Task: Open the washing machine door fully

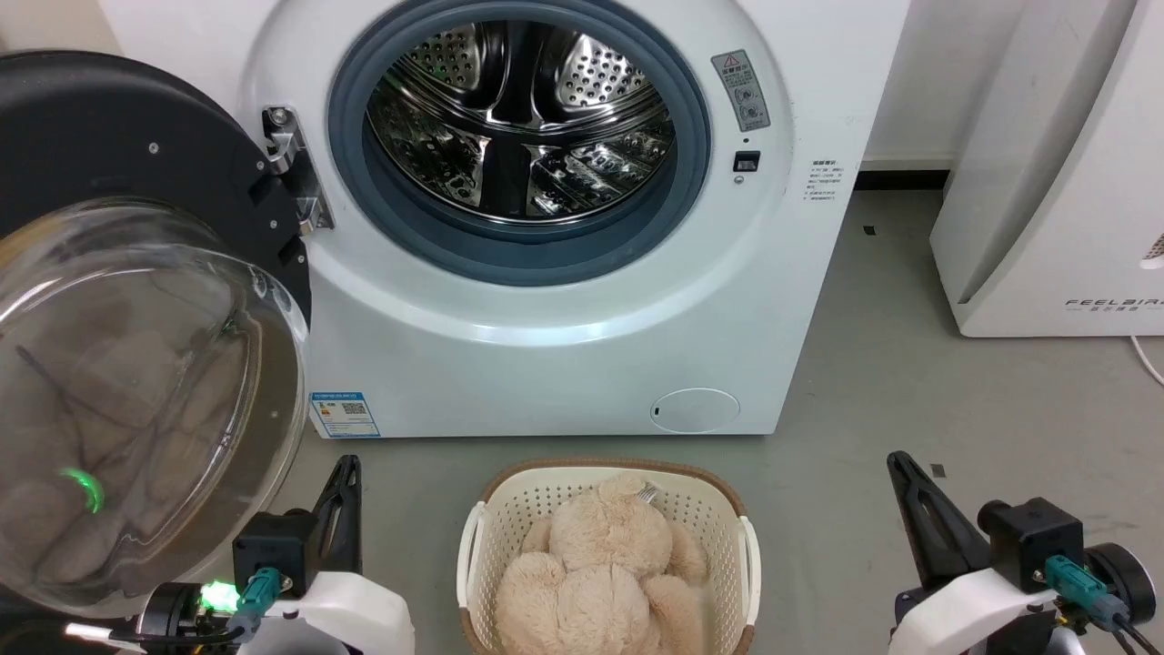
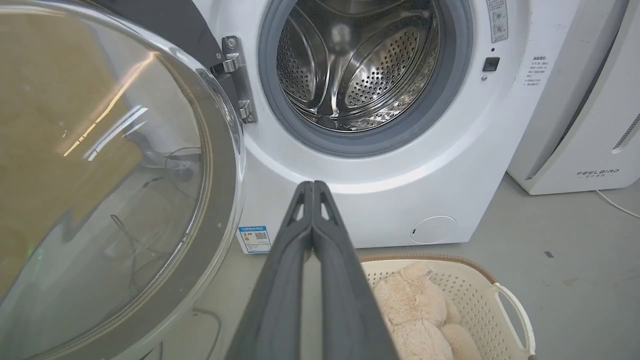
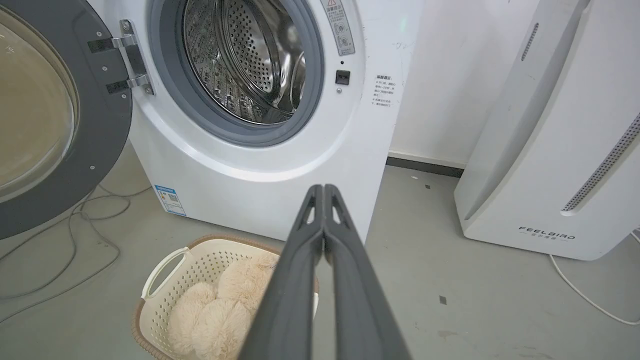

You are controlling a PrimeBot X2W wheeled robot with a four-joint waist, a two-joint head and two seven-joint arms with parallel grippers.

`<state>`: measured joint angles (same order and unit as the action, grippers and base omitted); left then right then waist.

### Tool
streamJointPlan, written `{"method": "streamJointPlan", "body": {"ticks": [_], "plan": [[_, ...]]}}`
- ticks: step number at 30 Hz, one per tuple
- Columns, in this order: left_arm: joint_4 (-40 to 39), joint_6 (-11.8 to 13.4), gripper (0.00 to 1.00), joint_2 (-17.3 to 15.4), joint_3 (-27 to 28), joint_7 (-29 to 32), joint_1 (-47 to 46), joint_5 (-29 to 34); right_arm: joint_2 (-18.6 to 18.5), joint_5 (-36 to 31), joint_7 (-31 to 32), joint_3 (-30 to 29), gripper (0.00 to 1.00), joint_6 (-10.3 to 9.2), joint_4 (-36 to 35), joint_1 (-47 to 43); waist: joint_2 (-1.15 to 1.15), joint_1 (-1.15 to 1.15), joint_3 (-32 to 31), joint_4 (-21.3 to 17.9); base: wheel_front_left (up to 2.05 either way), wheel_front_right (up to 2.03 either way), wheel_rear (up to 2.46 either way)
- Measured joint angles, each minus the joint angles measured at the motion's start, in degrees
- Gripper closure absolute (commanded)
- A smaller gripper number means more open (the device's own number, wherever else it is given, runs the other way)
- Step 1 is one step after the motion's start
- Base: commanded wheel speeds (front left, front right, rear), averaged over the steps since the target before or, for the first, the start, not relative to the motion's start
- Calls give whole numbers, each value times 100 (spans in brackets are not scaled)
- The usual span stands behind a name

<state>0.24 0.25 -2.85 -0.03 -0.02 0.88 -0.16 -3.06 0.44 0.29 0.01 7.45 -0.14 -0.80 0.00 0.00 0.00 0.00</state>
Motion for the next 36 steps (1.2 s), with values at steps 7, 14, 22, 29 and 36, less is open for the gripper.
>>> {"method": "streamJointPlan", "body": {"ticks": [7, 14, 22, 29, 36], "plan": [[0, 0, 100, 0, 1, 0, 0, 0, 0, 0, 0, 0, 100, 0, 0, 0, 0, 0, 0, 0, 0, 0, 0], [0, 0, 100, 0, -1, 0, 0, 0, 0, 0, 0, -2, 100, 0, 0, 0, 0, 0, 0, 0, 0, 0, 0], [0, 0, 100, 0, -1, 0, 0, 0, 0, 0, 0, -2, 100, 0, 0, 0, 0, 0, 0, 0, 0, 0, 0], [0, 0, 100, 0, -1, 0, 0, 0, 0, 0, 0, -2, 100, 0, 0, 0, 0, 0, 0, 0, 0, 0, 0], [0, 0, 100, 0, 0, 0, 0, 0, 0, 0, 0, 0, 100, 0, 0, 0, 0, 0, 0, 0, 0, 0, 0]]}}
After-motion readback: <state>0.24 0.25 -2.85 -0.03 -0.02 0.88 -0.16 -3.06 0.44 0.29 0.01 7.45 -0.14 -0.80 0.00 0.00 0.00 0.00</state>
